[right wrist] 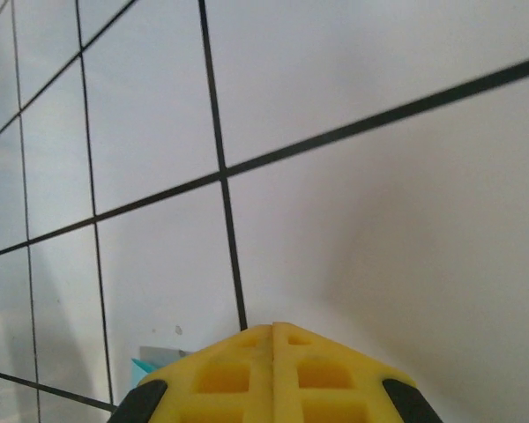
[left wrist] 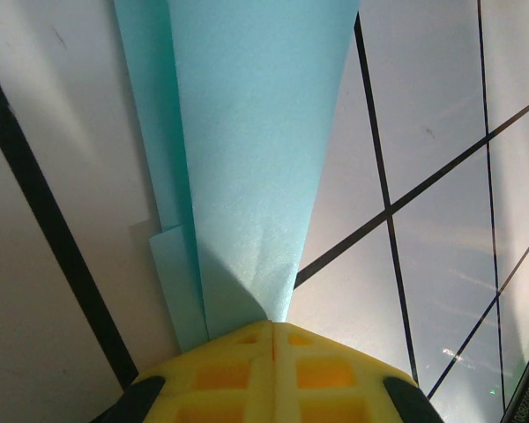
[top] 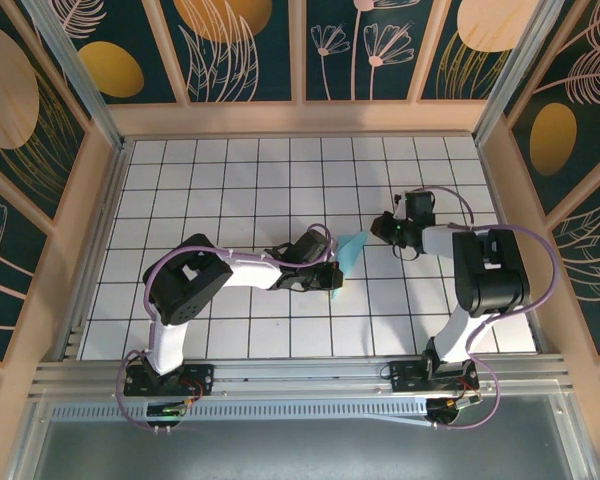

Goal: Fold a paper plane with a square sheet of paper (fold left side to right side)
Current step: Fold the wing for the fifth time at the center of the table.

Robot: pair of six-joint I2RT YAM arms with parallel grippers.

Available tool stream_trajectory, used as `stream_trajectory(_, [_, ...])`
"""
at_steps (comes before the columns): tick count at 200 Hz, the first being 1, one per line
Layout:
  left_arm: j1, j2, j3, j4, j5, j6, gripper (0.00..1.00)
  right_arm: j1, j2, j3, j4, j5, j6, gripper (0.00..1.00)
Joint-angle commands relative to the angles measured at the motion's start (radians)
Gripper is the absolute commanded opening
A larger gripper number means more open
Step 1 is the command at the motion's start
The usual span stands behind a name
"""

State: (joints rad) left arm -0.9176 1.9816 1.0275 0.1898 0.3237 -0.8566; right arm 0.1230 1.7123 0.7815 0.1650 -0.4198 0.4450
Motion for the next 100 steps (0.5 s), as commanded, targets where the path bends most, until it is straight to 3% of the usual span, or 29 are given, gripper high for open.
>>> stream_trajectory(1, [0.003, 0.053, -0.050, -0.142, -0.087, 0.006, 0.00, 0.005, -0.094, 0.004, -0.059, -0.022, -0.016, 0.00])
stream_trajectory(57, [0.002, 0.042, -0.043, -0.157, -0.100, 0.012, 0.00, 0.115, -0.319, -0.192, -0.081, -0.076, 0.096, 0.00])
stream_trajectory(100, [0.002, 0.033, -0.042, -0.161, -0.106, 0.013, 0.00, 0.251, -0.294, -0.269, 0.000, -0.091, 0.217, 0.00])
